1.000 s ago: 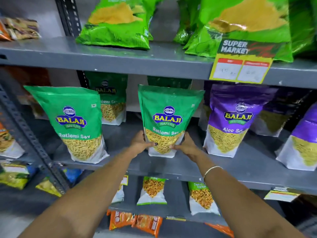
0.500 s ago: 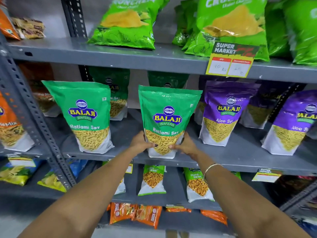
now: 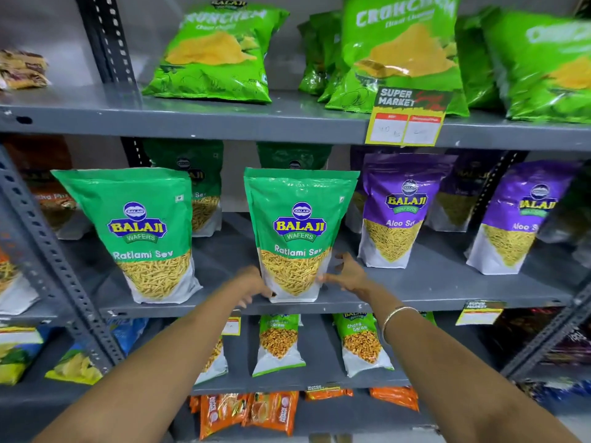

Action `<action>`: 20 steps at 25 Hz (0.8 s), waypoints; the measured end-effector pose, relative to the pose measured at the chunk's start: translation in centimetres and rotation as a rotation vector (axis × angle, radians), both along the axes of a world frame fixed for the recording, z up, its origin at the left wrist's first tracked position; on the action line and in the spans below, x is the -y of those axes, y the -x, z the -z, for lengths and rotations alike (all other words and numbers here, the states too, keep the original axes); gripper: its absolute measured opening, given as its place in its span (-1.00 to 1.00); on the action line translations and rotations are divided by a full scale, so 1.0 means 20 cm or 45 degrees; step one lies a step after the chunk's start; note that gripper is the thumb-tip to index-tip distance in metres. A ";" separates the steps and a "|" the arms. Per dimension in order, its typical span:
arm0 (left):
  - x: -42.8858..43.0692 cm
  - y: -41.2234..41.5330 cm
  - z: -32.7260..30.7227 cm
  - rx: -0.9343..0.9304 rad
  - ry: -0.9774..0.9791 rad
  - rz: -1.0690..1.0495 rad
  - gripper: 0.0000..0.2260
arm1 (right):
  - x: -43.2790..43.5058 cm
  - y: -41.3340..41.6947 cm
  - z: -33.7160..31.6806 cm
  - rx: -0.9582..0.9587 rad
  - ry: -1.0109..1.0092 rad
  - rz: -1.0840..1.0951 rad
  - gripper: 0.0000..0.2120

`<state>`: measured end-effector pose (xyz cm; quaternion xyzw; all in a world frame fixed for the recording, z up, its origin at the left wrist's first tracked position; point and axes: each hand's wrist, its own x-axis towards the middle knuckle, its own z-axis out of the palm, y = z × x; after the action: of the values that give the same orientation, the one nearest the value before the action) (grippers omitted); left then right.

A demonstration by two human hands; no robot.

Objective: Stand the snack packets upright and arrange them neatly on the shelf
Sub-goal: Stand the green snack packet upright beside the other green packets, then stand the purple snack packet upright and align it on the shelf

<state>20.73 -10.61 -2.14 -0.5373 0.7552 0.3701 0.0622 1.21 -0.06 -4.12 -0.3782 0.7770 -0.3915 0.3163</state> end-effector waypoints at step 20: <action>-0.30 1.36 0.14 -1.042 -0.062 -0.407 -0.63 | -0.17 1.29 0.06 0.430 0.237 -0.177 -0.21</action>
<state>-6.41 -4.59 -4.91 -0.4551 0.6160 0.5751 -0.2875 -24.52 3.32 -5.28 -0.3875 0.6455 -0.4965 0.4320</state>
